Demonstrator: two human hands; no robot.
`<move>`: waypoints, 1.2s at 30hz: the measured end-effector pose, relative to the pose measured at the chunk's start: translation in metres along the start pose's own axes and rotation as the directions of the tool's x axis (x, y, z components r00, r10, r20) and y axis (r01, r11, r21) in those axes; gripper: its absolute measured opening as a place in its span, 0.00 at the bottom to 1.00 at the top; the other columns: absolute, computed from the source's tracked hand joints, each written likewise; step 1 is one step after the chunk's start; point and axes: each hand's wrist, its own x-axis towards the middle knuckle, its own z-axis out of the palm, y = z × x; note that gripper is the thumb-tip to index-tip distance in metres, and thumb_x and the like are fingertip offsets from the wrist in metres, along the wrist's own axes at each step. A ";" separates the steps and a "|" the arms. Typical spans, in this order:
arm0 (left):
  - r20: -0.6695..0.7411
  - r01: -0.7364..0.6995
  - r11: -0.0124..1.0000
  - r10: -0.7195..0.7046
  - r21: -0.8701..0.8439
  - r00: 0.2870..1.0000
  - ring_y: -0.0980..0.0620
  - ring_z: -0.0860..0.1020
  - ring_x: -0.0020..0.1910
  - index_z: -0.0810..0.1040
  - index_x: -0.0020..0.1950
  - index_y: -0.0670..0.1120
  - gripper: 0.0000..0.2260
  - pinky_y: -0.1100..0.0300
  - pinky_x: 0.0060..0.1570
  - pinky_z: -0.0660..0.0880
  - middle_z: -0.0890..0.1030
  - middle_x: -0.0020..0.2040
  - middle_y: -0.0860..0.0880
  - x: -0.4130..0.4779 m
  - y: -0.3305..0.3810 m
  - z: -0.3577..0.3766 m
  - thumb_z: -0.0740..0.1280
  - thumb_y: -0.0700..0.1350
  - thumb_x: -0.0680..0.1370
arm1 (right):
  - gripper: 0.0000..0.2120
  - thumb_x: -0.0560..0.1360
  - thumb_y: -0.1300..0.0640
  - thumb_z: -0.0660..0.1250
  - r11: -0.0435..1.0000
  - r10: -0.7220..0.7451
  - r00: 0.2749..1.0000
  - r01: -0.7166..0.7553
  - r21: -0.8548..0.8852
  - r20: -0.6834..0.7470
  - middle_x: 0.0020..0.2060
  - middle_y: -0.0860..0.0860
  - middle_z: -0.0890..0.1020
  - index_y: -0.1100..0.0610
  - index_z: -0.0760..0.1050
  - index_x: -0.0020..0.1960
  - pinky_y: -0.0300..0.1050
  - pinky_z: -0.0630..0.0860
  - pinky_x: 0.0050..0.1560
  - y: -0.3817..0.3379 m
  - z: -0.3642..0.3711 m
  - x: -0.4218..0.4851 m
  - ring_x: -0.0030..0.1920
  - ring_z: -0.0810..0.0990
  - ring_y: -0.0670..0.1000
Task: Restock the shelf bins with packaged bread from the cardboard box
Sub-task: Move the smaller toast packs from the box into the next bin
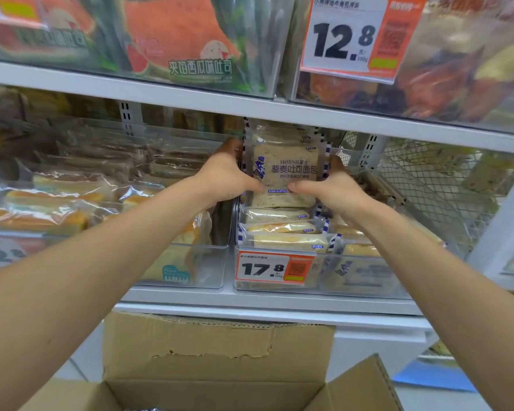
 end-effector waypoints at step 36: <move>-0.253 -0.183 0.982 0.190 0.049 0.949 0.59 0.76 0.32 0.80 0.42 0.48 0.05 0.65 0.36 0.74 0.80 0.34 0.53 -0.085 0.008 0.004 0.75 0.45 0.72 | 0.23 0.72 0.55 0.72 0.904 -0.406 0.837 0.309 -0.295 -0.368 0.59 0.52 0.72 0.51 0.73 0.66 0.44 0.72 0.62 -0.006 0.021 -0.073 0.56 0.74 0.46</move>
